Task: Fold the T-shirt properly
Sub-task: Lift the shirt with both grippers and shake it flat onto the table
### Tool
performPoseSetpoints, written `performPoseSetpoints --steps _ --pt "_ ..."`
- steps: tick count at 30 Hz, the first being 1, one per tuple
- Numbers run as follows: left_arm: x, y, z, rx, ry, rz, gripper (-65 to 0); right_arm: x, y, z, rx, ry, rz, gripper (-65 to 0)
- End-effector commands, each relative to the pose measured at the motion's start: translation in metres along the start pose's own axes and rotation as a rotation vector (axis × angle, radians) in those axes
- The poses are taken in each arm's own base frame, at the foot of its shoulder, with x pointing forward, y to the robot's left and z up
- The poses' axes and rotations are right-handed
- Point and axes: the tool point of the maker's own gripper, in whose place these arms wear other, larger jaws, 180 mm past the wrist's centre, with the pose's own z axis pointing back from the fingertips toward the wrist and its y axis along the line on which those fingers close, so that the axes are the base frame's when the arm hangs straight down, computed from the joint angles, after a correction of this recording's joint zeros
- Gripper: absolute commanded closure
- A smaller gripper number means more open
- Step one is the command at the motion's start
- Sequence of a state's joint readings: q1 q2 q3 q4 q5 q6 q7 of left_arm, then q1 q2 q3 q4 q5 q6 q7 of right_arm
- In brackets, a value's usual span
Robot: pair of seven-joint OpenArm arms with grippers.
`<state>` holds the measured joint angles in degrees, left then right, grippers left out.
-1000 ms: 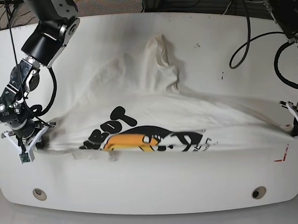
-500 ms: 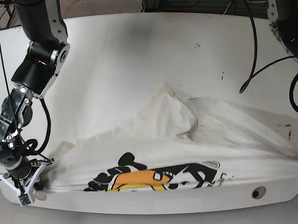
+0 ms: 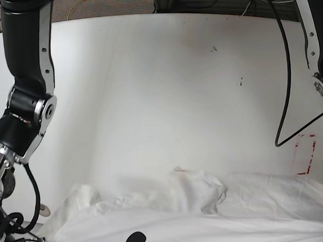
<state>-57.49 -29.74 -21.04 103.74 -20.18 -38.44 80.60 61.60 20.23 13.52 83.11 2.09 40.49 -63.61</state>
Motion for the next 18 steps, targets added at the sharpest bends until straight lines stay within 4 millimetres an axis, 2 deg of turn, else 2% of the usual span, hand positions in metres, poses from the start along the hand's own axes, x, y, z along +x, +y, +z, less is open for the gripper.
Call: performPoseSetpoints --steps 1,5,9,14,18 --pt "0.021 0.021 0.011 0.063 -0.051 -0.001 0.0 0.032 -0.029 0.013 -0.063 -0.057 0.017 -1.3" --pt "0.023 0.02 0.011 0.062 -0.053 -0.009 0.0 0.036 -0.033 0.016 -0.073 -0.044 0.026 -1.3" --pt "0.005 0.007 0.005 0.033 -0.008 -0.02 0.0 0.019 -0.032 0.015 -0.076 0.004 0.03 -1.3" --pt "-0.03 -0.016 -0.001 -0.011 0.072 -0.056 0.0 -0.038 -0.02 0.016 -0.071 0.089 0.022 -1.3" --pt "-0.073 -0.035 0.005 -0.037 0.158 -0.071 0.0 -0.094 0.002 0.02 -0.053 0.177 0.026 -1.3"
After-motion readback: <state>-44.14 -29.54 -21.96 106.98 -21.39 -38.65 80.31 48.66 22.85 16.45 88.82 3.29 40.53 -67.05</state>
